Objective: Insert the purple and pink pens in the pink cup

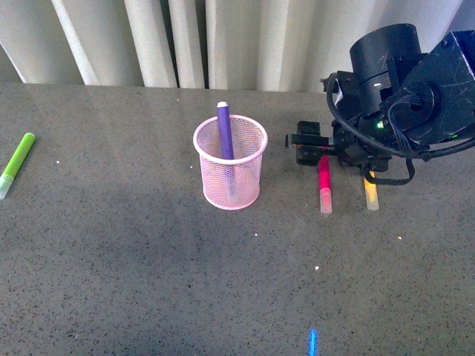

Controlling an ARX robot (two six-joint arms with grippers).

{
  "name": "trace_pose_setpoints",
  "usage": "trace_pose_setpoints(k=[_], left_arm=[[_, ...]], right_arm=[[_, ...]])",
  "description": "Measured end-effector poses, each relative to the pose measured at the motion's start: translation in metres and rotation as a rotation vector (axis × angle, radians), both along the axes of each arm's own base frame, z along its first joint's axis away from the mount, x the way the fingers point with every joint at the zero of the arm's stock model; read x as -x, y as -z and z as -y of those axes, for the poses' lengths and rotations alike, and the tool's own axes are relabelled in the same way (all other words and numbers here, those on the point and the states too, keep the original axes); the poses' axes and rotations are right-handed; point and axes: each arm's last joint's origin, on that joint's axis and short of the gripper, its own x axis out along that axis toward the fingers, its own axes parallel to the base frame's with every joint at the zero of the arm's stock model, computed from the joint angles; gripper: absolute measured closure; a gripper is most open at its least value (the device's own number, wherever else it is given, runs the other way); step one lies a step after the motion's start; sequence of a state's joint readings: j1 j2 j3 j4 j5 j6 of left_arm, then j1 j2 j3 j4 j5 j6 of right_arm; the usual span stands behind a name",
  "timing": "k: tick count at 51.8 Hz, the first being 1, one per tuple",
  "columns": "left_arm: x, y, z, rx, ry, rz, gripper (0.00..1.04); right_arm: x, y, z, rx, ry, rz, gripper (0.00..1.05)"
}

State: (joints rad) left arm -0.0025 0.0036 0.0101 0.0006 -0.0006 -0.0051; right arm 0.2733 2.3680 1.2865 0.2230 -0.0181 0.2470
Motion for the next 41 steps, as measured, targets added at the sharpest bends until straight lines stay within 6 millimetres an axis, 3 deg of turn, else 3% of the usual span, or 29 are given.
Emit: trace_pose_setpoints(k=[11, 14, 24, 30, 41], left_arm=[[0.000, 0.000, 0.000, 0.000, 0.000, 0.000, 0.07], [0.000, 0.000, 0.000, 0.000, 0.000, 0.000, 0.07], [0.000, 0.000, 0.000, 0.000, 0.000, 0.000, 0.07], [0.000, 0.000, 0.000, 0.000, 0.000, 0.000, 0.07], [0.000, 0.000, 0.000, 0.000, 0.000, 0.000, 0.07]], right_arm=[[0.002, 0.001, -0.008, -0.021, -0.002, -0.012, 0.84], [0.002, 0.001, -0.008, -0.025, 0.000, -0.007, 0.92], [0.007, -0.001, -0.006, 0.008, 0.015, 0.100, 0.93], [0.011, -0.013, -0.003, 0.046, -0.020, 0.227, 0.93], [0.014, -0.068, -0.009, 0.079, -0.085, 0.571, 0.93]])
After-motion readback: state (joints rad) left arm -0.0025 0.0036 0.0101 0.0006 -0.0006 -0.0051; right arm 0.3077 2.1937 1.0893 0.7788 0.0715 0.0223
